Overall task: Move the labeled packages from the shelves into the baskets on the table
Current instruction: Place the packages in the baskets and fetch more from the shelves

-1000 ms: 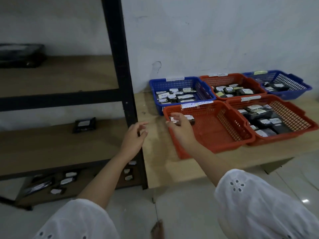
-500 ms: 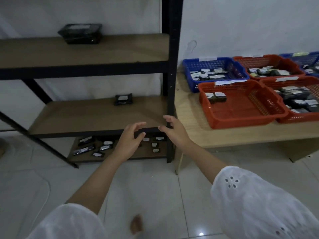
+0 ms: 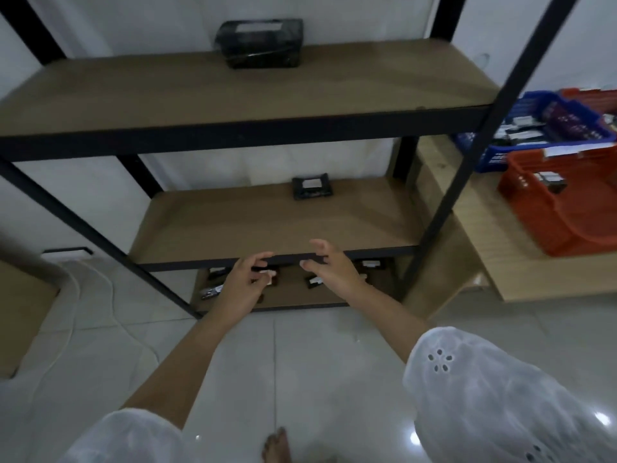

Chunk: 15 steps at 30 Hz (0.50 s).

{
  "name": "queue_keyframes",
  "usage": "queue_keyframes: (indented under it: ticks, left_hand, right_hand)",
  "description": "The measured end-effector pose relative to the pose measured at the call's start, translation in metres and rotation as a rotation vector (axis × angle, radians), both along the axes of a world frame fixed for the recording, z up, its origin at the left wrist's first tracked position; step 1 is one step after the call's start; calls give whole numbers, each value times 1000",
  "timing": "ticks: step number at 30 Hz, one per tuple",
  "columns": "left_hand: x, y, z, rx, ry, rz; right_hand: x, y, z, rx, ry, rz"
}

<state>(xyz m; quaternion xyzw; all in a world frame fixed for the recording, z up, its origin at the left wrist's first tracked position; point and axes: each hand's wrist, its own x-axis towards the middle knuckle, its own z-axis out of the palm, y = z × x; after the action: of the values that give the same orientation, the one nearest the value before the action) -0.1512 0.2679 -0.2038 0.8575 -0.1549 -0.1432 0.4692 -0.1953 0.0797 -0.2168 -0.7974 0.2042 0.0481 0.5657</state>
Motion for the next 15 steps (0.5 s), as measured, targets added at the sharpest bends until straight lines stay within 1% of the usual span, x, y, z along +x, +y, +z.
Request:
queue_keyframes:
  ticks: [4, 9, 12, 15]
  left_hand:
    - [30, 43, -18, 46, 54, 26]
    - [61, 61, -55, 59, 54, 33]
    - [84, 61, -97, 55, 78, 42]
    - [109, 59, -161, 61, 70, 42]
  right_hand:
    - [29, 45, -17, 25, 32, 31]
    - [64, 70, -47, -7, 53, 96]
    - [88, 74, -84, -61, 43, 122]
    - [113, 76, -145, -96, 31, 146]
